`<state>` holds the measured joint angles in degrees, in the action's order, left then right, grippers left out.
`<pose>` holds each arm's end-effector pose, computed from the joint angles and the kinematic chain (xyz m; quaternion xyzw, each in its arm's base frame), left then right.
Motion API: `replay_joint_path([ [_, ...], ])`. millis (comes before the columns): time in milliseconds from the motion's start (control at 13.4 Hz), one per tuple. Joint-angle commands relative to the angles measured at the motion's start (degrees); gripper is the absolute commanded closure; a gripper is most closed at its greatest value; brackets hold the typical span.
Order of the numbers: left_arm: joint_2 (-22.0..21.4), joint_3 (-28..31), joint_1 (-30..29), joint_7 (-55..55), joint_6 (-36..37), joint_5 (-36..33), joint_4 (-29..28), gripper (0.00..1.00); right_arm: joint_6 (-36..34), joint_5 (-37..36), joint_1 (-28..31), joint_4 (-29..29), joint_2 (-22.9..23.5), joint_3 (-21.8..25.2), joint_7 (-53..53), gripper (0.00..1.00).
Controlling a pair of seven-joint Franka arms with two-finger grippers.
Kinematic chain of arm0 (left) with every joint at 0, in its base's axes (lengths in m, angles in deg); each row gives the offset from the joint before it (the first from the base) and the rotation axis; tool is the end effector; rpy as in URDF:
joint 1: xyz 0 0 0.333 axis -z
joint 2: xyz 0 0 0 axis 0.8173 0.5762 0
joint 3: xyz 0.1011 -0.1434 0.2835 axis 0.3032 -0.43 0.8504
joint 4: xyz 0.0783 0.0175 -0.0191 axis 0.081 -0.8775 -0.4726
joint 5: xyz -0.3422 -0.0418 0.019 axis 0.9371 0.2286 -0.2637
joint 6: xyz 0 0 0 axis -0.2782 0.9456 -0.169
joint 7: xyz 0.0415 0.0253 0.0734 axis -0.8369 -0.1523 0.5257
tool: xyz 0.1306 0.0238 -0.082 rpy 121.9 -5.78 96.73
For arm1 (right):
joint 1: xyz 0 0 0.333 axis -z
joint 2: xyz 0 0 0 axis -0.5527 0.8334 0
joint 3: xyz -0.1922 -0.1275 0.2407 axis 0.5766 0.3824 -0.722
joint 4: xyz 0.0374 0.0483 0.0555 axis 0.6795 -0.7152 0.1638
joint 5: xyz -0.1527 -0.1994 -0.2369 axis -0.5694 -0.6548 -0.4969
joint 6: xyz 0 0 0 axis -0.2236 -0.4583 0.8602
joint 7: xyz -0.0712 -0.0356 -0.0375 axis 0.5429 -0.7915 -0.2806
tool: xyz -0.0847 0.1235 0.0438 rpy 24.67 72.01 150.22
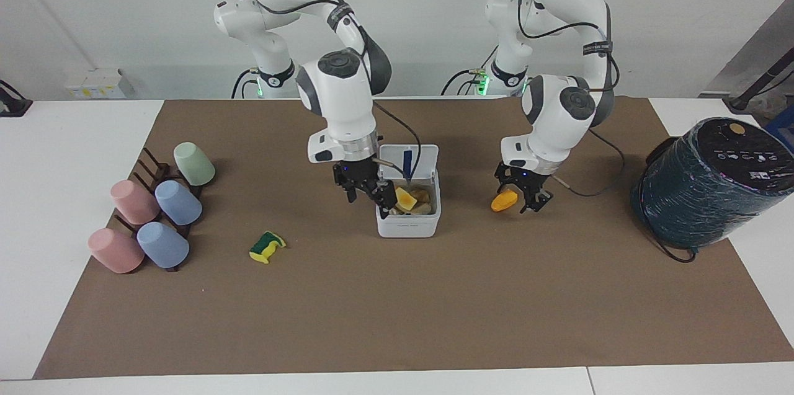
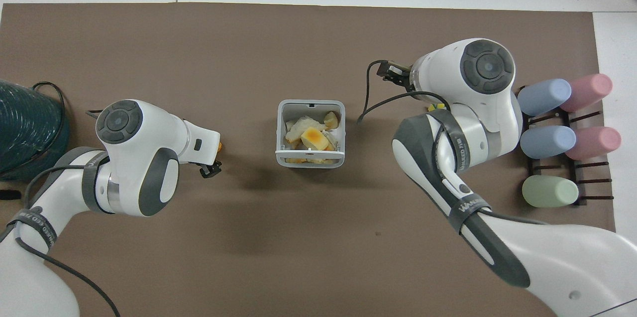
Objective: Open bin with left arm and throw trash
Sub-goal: 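Lift the orange piece with the left gripper while the right gripper grasps sponge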
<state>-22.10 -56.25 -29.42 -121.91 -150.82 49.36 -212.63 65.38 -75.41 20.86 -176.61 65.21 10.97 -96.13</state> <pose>0.4942 -0.1678 0.3164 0.8603 -0.5073 0.0124 0.0493 0.6308 0.1675 0.3834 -0.9727 0.1951 -0.1183 0.0418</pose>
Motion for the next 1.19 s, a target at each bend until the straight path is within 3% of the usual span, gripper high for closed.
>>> replay_joint_path([
  [0,-1.0,0.7,0.0,-2.3,-1.7,-1.0,-2.3,0.35,7.8,-0.6,3.3,-0.6,4.0,-0.8,4.5,0.00],
  [149,-0.9,0.7,-0.3,-3.4,-1.7,-1.0,-2.6,0.49,15.2,-0.7,4.5,-3.7,5.9,-0.8,4.5,0.00],
  [299,-0.9,0.7,-0.4,-3.4,-1.7,-1.0,-2.6,0.62,15.1,-0.8,4.4,-6.1,5.2,-0.7,4.6,0.00],
  [522,-0.8,0.7,-0.8,-3.3,-1.7,-1.0,-2.3,1.00,9.6,-1.6,4.3,-6.9,3.4,-0.3,4.3,0.00],
  [821,1.2,0.8,-2.6,0.5,-1.9,-0.9,2.9,1.00,4.6,-7.9,4.6,-7.3,1.2,-0.1,4.0,0.00],
  [1119,3.3,0.7,-1.9,20.6,-0.7,-0.7,13.0,1.00,11.9,-8.5,6.8,-13.7,-0.1,-0.3,4.5,0.00],
])
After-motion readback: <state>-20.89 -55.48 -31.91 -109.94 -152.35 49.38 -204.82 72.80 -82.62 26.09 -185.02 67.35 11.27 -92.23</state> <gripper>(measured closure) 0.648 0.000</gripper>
